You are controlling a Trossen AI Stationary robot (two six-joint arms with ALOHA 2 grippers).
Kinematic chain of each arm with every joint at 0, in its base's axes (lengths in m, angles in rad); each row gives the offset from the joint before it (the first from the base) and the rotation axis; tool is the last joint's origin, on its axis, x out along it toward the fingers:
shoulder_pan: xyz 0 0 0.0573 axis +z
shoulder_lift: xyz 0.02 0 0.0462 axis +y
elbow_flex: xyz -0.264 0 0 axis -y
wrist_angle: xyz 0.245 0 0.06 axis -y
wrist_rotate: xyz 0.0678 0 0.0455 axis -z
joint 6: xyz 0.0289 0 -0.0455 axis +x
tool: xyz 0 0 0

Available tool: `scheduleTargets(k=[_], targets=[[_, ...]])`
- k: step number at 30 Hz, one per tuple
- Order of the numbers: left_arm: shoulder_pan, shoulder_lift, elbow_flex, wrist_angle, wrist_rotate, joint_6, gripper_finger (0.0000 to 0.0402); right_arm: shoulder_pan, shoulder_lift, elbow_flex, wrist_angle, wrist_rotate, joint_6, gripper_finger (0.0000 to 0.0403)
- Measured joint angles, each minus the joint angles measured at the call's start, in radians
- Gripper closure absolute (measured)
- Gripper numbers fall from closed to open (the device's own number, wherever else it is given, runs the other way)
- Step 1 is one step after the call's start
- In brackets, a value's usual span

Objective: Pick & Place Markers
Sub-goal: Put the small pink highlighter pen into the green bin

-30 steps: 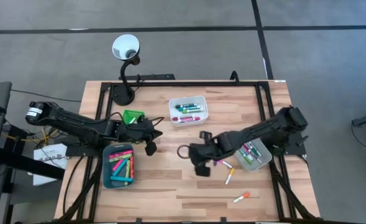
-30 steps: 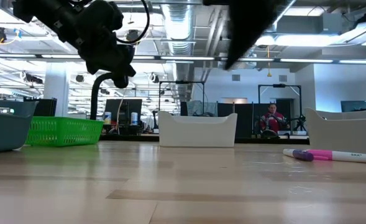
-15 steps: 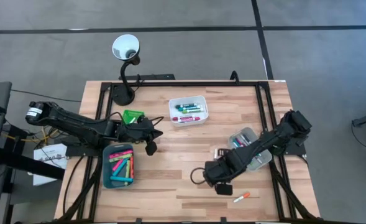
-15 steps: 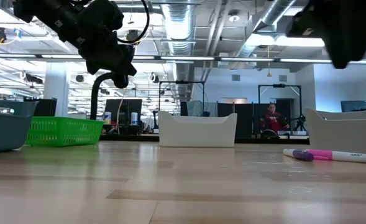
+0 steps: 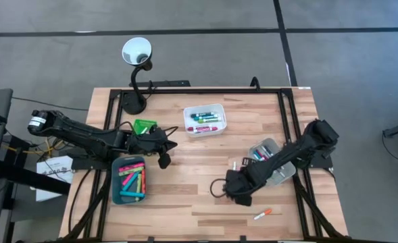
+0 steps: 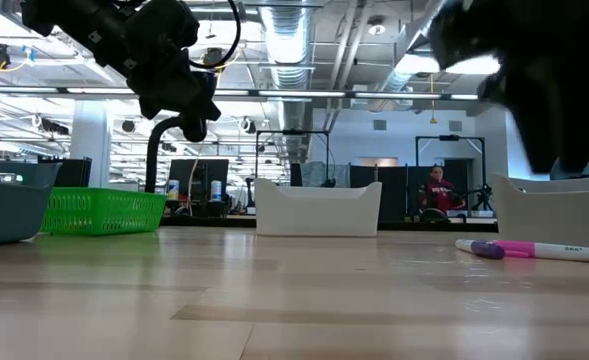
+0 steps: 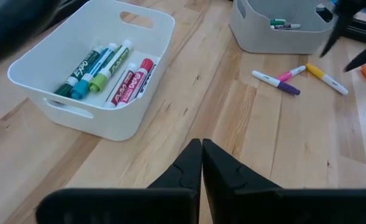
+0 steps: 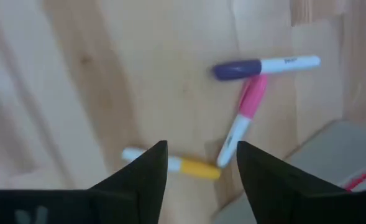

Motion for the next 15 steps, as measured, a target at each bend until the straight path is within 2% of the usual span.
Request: scheduleTargets(k=[5,8,15], targets=[[0.000,0.000,0.000,0.004,0.000,0.000,0.0392,-0.080,0.000,-0.086,0.126,-0.023,-0.072,0.0226],[0.000,0.000,0.001,0.008,0.000,-0.028,0.0392,-0.131,0.000,-0.126,0.124,-0.072,-0.077,0.0237],[0.000,0.000,0.001,0.011,0.000,-0.041,0.0392,-0.208,0.000,-0.204,0.167,-0.108,-0.080,0.0266]])
